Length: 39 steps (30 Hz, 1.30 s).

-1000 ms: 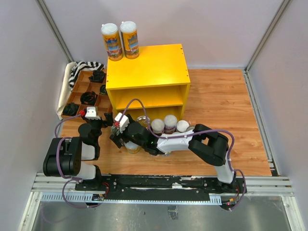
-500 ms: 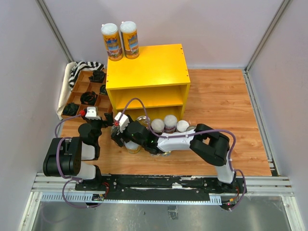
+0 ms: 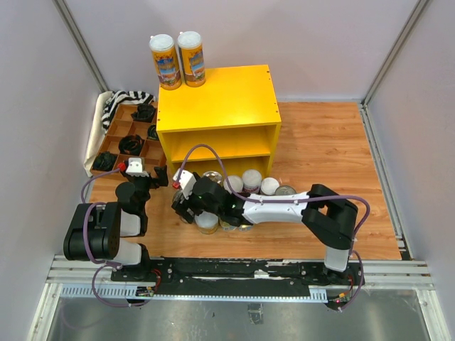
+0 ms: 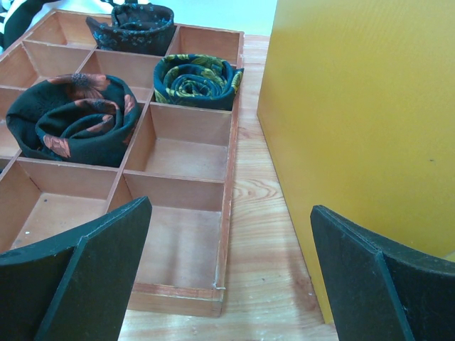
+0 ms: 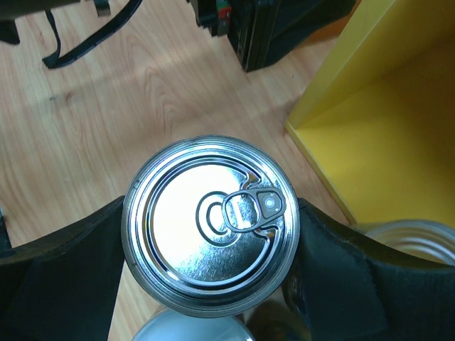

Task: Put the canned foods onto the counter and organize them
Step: Pick up the canned food from the center of the board, then place the canned food on the counter.

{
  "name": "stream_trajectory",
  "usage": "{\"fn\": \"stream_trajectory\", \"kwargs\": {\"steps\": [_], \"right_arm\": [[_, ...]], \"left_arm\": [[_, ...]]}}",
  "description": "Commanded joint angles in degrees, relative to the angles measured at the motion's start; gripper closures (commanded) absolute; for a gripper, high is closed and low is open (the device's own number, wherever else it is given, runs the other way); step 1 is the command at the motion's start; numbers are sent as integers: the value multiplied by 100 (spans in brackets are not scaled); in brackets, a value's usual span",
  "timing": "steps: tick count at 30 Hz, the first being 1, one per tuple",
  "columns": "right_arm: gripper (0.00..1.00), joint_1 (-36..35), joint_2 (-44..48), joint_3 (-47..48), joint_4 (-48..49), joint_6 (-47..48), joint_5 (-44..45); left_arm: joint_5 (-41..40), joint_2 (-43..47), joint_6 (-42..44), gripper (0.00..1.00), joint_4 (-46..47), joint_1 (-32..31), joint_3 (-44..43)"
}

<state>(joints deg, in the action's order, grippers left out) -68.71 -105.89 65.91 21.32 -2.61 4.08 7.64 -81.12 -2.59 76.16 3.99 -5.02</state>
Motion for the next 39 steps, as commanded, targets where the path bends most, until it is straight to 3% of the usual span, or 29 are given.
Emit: {"fn": "stream_trajectory", "kwargs": {"steps": [1, 14, 19, 29, 39], "right_arm": [[99, -10, 721, 26, -132, 168, -129], [99, 61, 1745, -77, -145, 365, -100], [99, 138, 2196, 340, -649, 520, -74], [99, 139, 2746, 2655, -2932, 674, 336], [100, 266, 2143, 5156, -3763, 1684, 1118]], "left_arm": [[36, -41, 73, 0, 92, -31, -66], [36, -44, 69, 0, 92, -33, -61], [36, -44, 68, 0, 92, -36, -65], [36, -43, 69, 0, 92, -33, -65], [36, -42, 74, 0, 92, -32, -63]]}}
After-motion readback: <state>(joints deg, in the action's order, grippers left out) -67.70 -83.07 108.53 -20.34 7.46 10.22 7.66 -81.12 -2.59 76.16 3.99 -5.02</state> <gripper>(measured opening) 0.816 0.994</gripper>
